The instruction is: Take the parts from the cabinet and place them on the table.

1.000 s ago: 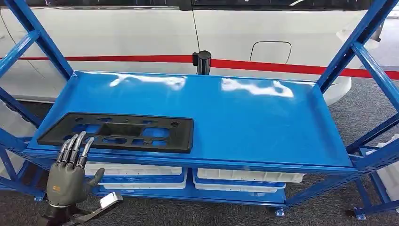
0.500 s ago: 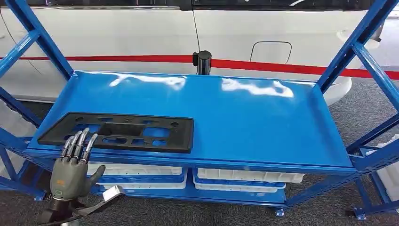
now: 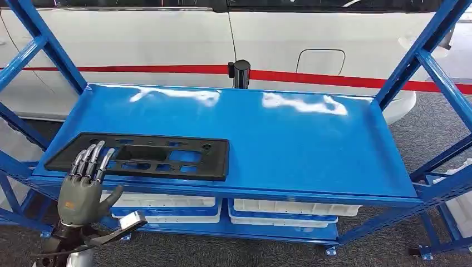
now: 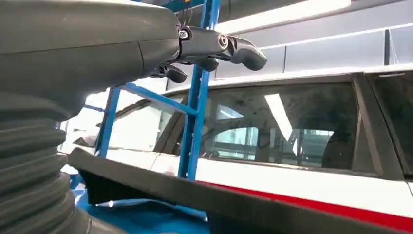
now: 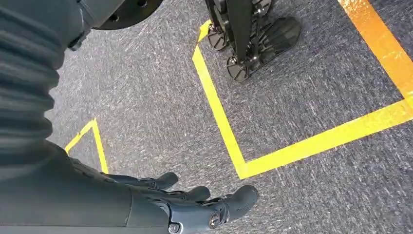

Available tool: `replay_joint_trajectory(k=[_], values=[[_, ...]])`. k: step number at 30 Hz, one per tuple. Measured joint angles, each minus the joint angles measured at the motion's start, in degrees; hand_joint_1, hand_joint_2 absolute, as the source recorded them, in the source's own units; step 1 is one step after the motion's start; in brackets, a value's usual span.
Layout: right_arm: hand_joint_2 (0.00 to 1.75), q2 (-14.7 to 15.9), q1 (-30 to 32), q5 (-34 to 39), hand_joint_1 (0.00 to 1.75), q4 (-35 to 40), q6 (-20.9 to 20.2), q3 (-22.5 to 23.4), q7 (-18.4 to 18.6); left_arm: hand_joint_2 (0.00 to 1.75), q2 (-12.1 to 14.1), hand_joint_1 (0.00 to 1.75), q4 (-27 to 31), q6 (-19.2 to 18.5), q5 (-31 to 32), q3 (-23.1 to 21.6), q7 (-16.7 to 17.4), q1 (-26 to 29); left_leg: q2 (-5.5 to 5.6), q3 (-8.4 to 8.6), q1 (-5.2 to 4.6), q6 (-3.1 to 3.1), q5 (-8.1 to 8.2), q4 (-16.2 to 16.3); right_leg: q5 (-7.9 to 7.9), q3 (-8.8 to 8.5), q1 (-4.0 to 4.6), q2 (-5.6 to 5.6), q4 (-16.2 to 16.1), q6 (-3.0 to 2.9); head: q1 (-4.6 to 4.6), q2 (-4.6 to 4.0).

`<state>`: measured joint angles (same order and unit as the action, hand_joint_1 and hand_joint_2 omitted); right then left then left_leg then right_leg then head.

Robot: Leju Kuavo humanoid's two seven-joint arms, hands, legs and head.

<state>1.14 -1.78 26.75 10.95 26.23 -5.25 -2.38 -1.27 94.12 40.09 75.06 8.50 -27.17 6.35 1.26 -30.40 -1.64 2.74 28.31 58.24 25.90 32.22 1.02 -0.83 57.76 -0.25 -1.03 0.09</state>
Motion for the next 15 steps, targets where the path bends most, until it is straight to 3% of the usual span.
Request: replay_joint_trajectory(k=[15], values=[[1.75, -0.22, 0.01, -0.52, 0.00, 0.00, -0.02, -0.09, 0.00, 1.75, 1.22, 0.00, -2.51, 0.00, 0.52, -0.07, 2.27, -2.80, 0.00, 0.00, 0.00, 0.00, 0.00, 0.00, 0.00, 0.01, 0.00, 0.00, 0.01, 0.00, 0.02, 0.00]])
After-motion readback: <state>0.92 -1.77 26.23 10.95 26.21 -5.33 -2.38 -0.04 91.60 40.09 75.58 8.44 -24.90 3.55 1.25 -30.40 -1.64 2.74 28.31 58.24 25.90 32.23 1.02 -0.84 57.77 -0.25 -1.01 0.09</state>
